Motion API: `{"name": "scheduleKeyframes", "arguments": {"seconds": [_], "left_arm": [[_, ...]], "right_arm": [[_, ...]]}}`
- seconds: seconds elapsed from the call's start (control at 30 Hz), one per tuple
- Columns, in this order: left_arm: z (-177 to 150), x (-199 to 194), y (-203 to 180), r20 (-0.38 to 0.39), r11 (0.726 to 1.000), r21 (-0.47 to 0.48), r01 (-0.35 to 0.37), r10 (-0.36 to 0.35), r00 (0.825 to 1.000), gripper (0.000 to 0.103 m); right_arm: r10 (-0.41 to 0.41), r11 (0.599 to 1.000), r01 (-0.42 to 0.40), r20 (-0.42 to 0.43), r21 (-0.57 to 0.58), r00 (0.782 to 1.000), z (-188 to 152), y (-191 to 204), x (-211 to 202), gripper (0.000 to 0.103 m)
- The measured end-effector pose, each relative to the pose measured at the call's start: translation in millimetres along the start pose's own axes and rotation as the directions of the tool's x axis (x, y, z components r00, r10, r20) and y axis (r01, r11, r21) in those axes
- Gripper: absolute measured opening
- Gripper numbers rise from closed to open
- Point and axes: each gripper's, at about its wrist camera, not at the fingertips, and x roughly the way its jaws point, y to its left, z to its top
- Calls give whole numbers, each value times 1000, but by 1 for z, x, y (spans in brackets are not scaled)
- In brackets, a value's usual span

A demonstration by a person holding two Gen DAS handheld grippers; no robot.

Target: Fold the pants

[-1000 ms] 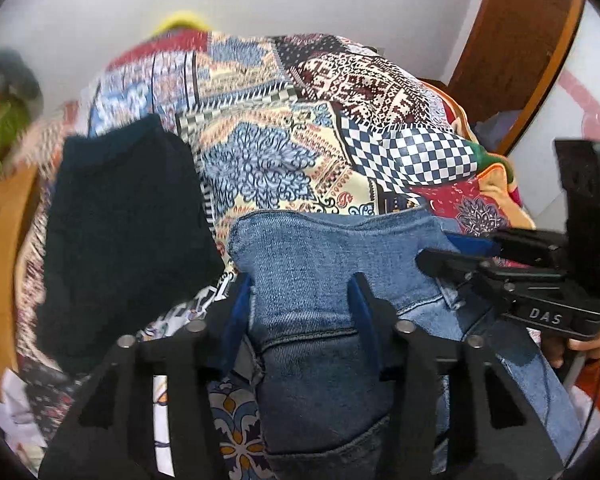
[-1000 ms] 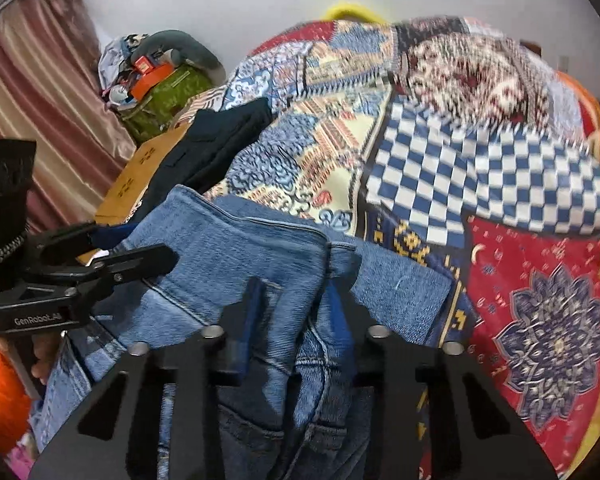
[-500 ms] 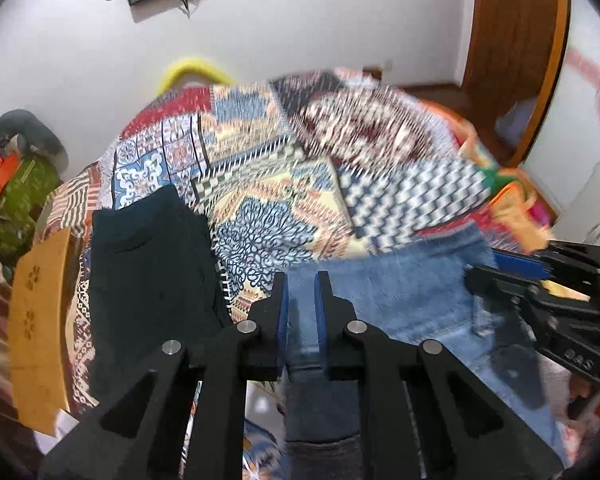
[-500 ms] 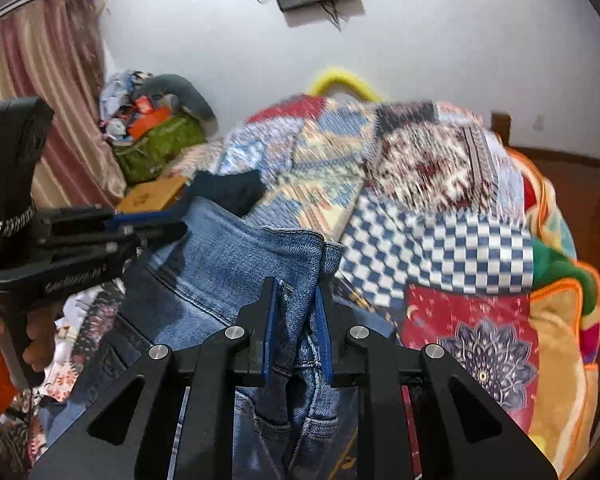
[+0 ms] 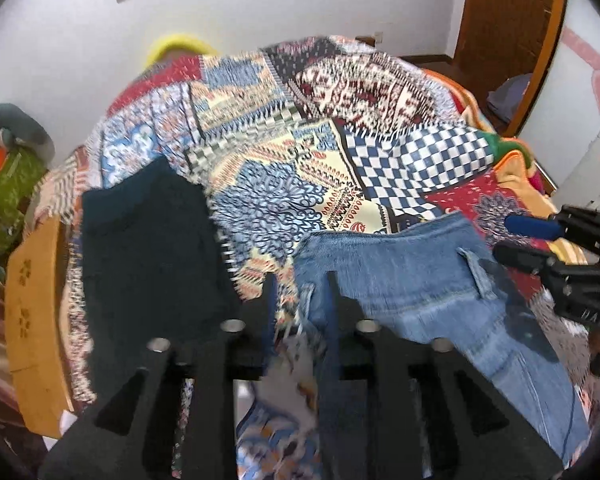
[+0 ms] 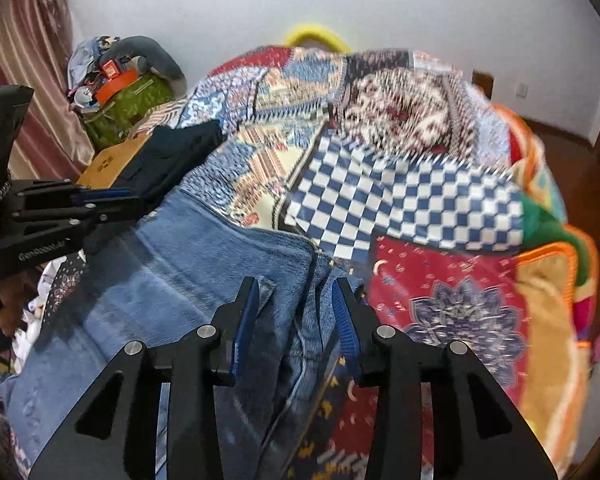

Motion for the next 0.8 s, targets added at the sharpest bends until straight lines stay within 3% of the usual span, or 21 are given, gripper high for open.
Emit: {"name": "scheduleKeyframes", "arguments": {"seconds": [0.07, 0.2, 0.27, 0.4, 0.6, 0.77, 0.8], "left_arm": [[-10, -27, 3, 45, 1000, -2, 5, -5, 999, 60], [-42, -69, 3, 82, 1000, 1, 1, -1, 997, 65], [-59, -80, 4, 81, 1000, -14, 0, 1, 997, 72], [-98, -93, 7, 56, 998, -57, 14, -11, 998, 76], [-157, -81, 6, -41, 991, -130, 37, -43, 998, 76], [-189, -73, 3, -26, 989, -149, -22, 18, 999, 82], [-192, -74, 1, -9, 989, -142, -35, 34, 999, 82]], "right_arm": [[12, 1000, -12, 27, -11, 1000, -2, 6, -20, 41], [23, 1000, -22, 71, -21, 997, -16, 19, -60, 56], [22, 999, -19, 76, -42, 997, -27, 29, -76, 60], [10, 998, -6, 64, -68, 998, -50, 47, -93, 68], [2, 997, -2, -1, -77, 1000, -84, 66, -90, 69], [-2, 1000, 0, -73, -25, 997, -116, 70, -71, 70], [-5, 1000, 4, -69, -7, 998, -120, 68, -69, 78]]}}
